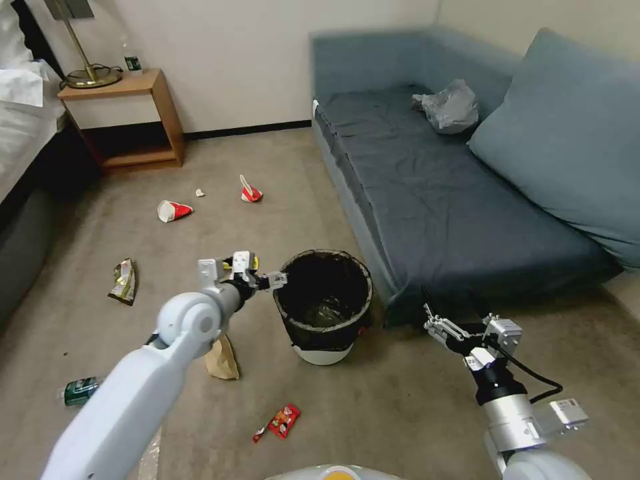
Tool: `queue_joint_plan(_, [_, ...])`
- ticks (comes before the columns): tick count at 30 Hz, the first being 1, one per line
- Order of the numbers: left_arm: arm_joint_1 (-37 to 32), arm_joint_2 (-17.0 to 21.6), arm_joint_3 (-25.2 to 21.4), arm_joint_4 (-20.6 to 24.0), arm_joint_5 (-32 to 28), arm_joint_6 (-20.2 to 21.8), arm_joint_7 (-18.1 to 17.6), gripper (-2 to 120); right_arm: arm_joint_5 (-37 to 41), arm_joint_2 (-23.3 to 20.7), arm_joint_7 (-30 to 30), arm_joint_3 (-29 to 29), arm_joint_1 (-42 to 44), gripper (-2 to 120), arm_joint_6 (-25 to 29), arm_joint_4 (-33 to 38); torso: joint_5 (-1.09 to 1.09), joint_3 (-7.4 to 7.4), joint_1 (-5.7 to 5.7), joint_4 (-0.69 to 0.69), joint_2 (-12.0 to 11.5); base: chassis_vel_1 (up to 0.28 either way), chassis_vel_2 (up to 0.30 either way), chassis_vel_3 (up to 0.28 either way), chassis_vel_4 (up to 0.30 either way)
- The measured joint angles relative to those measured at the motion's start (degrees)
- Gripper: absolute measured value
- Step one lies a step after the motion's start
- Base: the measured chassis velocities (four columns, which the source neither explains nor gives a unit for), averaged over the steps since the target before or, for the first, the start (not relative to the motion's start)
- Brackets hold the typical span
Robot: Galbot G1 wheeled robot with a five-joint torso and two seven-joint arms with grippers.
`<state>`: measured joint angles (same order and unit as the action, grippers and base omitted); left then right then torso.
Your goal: Pick up the trash can from the floor.
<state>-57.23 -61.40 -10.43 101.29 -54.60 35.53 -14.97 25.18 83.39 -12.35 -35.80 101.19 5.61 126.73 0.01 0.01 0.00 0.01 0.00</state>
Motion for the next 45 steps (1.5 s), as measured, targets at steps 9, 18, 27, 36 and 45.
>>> queue_joint_plan(9, [0.25, -4.16, 1.55, -5.35, 3.33, -0.39, 0.11, 98, 0.63, -0.14, 0.01, -0.03, 0.03, 100, 0.0, 0.07, 0.01, -0.01, 0.0, 0.01, 0.0, 0.0, 0.0, 0.0, 0.0])
queue_joint_plan(18, [-0.93, -6.32, 1.34, -6.28, 5.66, -1.44, 0.39, 74, 0.95, 0.22, -0.42, 0.24, 0.44, 100, 0.26, 0.35, 0.02, -0.03, -0.01, 0.01, 0.01, 0.0, 0.0, 0.0, 0.0])
queue_joint_plan(27, [-1.62, -5.92, 0.26, -5.99, 5.64, -1.62, 0.91, 44, 1.11, 0.2, -0.56, 0.45, 0.26, 100, 0.27, 0.38, -0.02, -0.02, -0.01, -0.02, 0.01, 0.0, 0.0, 0.0, 0.0])
queue_joint_plan(36, [-2.89, -5.43, -0.81, -5.19, 5.66, -1.75, 1.16, 9, 1.5, -0.21, -0.6, 0.4, 0.2, 100, 0.27, 0.38, -0.02, 0.0, -0.01, -0.01, 0.01, 0.0, 0.0, 0.0, 0.0])
queue_joint_plan(45, [-3.78, -5.08, -1.81, -4.2, 5.7, -1.89, 1.22, 3, 1.6, -0.32, -0.63, 0.37, 0.46, 100, 0.39, 0.46, -0.03, 0.0, 0.0, -0.02, 0.0, 0.0, 0.0, 0.0, 0.0])
